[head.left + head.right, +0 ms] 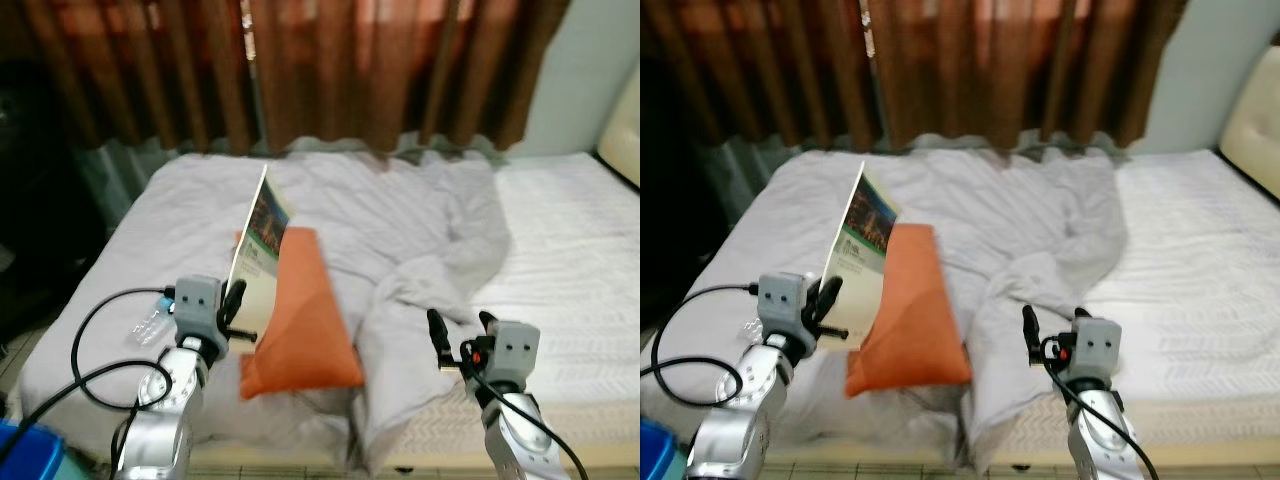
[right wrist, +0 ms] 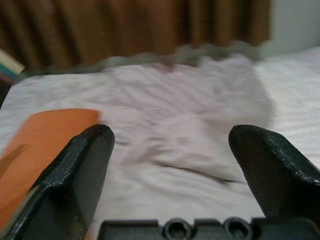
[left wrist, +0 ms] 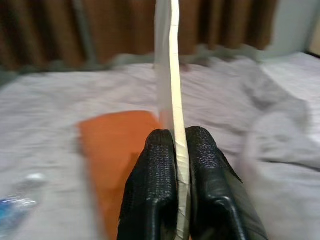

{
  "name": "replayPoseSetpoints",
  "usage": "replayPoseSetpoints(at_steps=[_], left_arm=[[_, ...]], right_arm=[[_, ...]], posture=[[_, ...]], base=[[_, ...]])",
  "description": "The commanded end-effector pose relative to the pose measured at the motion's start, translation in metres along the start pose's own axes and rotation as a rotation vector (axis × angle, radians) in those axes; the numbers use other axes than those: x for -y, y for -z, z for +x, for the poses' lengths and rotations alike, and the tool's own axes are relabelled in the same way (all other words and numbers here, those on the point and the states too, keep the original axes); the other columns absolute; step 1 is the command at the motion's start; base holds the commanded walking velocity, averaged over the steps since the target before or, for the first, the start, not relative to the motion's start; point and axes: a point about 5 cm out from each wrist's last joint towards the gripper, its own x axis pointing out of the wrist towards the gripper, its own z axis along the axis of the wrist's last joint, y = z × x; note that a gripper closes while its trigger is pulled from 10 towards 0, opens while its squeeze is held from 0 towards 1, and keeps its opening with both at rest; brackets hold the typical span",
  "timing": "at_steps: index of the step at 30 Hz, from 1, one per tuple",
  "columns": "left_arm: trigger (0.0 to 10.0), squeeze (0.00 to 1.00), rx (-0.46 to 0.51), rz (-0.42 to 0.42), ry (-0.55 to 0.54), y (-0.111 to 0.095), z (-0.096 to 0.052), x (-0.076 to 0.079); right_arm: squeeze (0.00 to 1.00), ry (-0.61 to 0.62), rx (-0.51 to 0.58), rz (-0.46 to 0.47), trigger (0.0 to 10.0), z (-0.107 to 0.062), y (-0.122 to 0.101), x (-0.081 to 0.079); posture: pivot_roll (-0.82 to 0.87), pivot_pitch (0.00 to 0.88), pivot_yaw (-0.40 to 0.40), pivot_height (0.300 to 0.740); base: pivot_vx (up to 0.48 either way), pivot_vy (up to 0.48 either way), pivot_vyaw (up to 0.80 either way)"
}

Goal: Clean up the room

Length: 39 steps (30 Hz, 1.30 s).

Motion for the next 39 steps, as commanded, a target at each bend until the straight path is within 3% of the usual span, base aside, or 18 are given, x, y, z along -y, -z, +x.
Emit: replayPoseSetpoints(at_steps=[1, 6, 10, 17, 21, 28, 35, 39], left_arm=[[10.0, 0.0, 0.045, 0.02, 0.045, -0.009, 0.006, 0.007], [10.0, 0.0, 0.036, 0.041, 0.064, -0.004, 0.011, 0.005], [10.0, 0.0, 0.034, 0.015, 0.058, 0.002, 0.007, 0.009], [10.0, 0.0, 0.01, -0.021, -0.011, 0.022, -0.02, 0.007], [10.0, 0.0, -0.011, -0.053, -0.005, 0.032, -0.031, 0.016], [10.0, 0.0, -0.004, -0.047, 0.03, 0.027, -0.015, 0.021], [10.0, 0.0, 0.006, 0.021, 0.059, 0.009, 0.011, -0.001], [10.0, 0.0, 0.004, 0.017, 0.079, 0.008, 0.015, 0.001]], right_arm=[[0.0, 0.002, 0.009, 0.004, 10.0, 0.003, -0.001, 0.0], [0.0, -0.021, 0.018, -0.023, 10.0, 0.005, -0.002, -0.003], [0.0, -0.068, 0.018, -0.063, 10.0, 0.003, -0.003, -0.007], [0.0, -0.13, -0.055, -0.04, 10.0, -0.011, 0.002, -0.003], [0.0, -0.167, -0.097, -0.046, 10.0, -0.019, 0.005, 0.0], [0.0, -0.177, -0.085, -0.039, 10.0, -0.003, 0.003, -0.002], [0.0, -0.156, -0.051, -0.006, 10.0, 0.008, 0.002, -0.013], [0.0, -0.148, -0.051, -0.003, 10.0, 0.005, 0.004, -0.012]], posture=[[-0.09, 0.0, 0.047, 0.74], [-0.11, 0.0, 0.046, 0.74], [-0.12, 0.0, 0.032, 0.74], [-0.12, 0.0, -0.073, 0.74], [-0.12, 0.002, -0.104, 0.74], [-0.09, 0.0, -0.073, 0.74], [-0.11, 0.0, 0.002, 0.74], [-0.12, 0.0, 0.018, 0.74]], base=[[0.296, -0.375, 0.0], [0.301, -0.372, 0.0], [0.299, -0.372, 0.0], [0.29, -0.38, 0.0], [0.267, -0.396, 0.0], [0.259, -0.401, 0.0], [0.271, -0.393, 0.0], [0.281, -0.386, 0.0]])
